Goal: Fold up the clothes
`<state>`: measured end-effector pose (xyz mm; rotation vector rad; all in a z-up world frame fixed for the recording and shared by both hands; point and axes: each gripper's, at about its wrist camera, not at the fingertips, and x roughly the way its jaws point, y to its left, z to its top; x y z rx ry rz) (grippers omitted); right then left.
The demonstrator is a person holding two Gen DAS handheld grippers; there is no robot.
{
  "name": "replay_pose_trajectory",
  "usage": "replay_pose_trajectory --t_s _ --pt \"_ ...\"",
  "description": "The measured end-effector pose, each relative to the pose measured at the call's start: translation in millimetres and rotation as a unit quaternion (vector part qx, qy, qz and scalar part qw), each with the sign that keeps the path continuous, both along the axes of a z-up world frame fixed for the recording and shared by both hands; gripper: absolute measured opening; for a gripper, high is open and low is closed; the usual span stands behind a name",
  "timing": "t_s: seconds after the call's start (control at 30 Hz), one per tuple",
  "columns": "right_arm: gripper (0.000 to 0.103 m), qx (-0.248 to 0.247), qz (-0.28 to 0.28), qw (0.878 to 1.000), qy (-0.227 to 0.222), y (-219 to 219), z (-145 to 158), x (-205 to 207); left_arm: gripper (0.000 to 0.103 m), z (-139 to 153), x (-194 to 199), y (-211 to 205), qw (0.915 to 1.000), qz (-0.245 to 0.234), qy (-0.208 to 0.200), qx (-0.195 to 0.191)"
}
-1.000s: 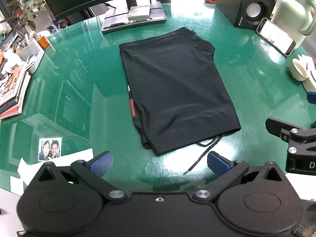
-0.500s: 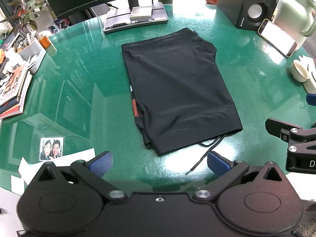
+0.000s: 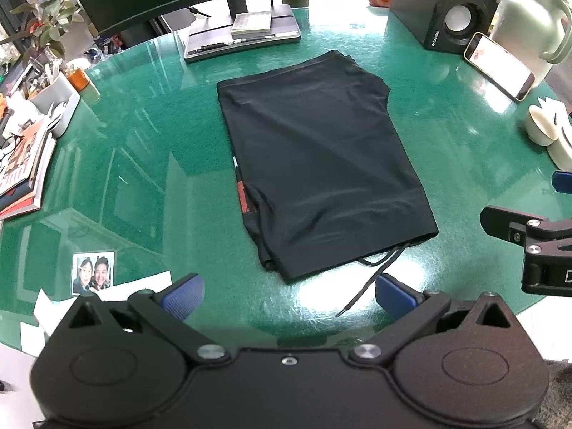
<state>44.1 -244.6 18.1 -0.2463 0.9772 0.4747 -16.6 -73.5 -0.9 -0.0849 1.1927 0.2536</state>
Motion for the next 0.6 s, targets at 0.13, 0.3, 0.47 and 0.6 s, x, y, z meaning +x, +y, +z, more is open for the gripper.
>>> replay_pose_trajectory --t_s 0.13,0.3,0.47,0.6 --pt "0.103 -0.001 0.000 1.000 -0.001 0.4 0.0 0.0 0.102 0.1 -0.3 0.6 1.0000 0.001 0.000 0.000" --pt "0.103 -0.004 0.000 1.000 0.001 1.5 -0.4 -0.3 0.102 0.1 0.7 -1.1 1.0000 -0.002 -0.002 0.004" --pt "0.103 -0.004 -0.001 1.000 0.003 0.6 -0.9 1.0 0.102 -0.6 2.3 -1.0 1.0000 -0.002 0.002 0.002" --pt "0.103 -0.003 -0.001 1.000 0.002 -0.5 -0.9 1.8 0.102 -0.4 3.2 -0.3 1.0000 -0.001 0.001 0.001"
